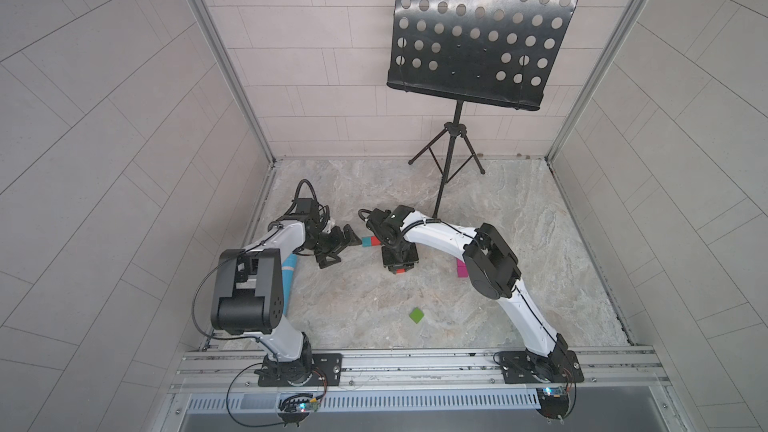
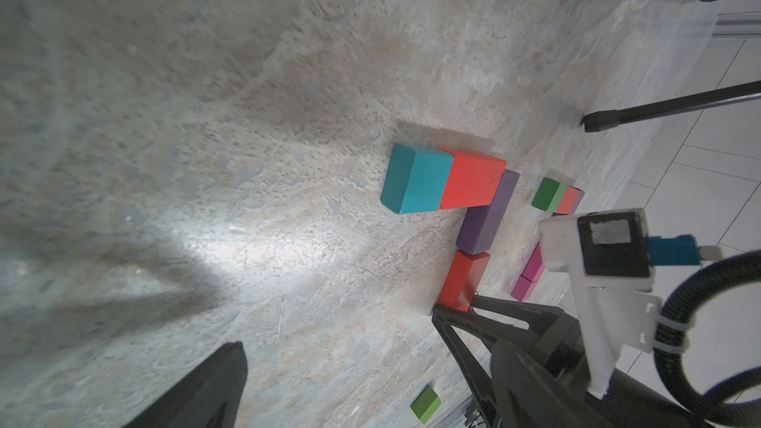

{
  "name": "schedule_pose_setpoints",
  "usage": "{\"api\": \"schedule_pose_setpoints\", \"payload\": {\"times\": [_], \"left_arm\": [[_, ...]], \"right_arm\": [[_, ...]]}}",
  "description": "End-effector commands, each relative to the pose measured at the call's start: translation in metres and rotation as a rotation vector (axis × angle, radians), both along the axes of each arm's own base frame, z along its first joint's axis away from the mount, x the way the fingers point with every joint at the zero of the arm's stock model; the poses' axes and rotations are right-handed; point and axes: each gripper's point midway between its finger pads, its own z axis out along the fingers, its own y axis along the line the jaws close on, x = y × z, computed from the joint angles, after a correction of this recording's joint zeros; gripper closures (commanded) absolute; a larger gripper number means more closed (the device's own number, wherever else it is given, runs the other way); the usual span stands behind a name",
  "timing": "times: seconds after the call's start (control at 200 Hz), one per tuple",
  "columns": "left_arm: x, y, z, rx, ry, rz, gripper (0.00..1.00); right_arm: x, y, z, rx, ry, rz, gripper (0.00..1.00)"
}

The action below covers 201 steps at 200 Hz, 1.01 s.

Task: Assemble the number 7 with building blocks
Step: Move the building block to the center of the board.

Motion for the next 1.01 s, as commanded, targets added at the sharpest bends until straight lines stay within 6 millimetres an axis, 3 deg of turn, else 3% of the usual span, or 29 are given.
{"api": "schedule_pose_setpoints", "payload": {"times": [0.0,1.001], "left_arm": [[-0.0026,0.0006,-0.0028,0.0,0.002,-0.006,0.0],[-0.0028,0.0007,-0.006,0.001,0.011,-0.006,0.0]], "right_arm": [[0.0079,-0.0161,-0.0364,-0.099,-0.008,0.002,0.68],[0.0099,-0.0078,-0.0423,-0.085,0.011,-0.003,0.68]]}}
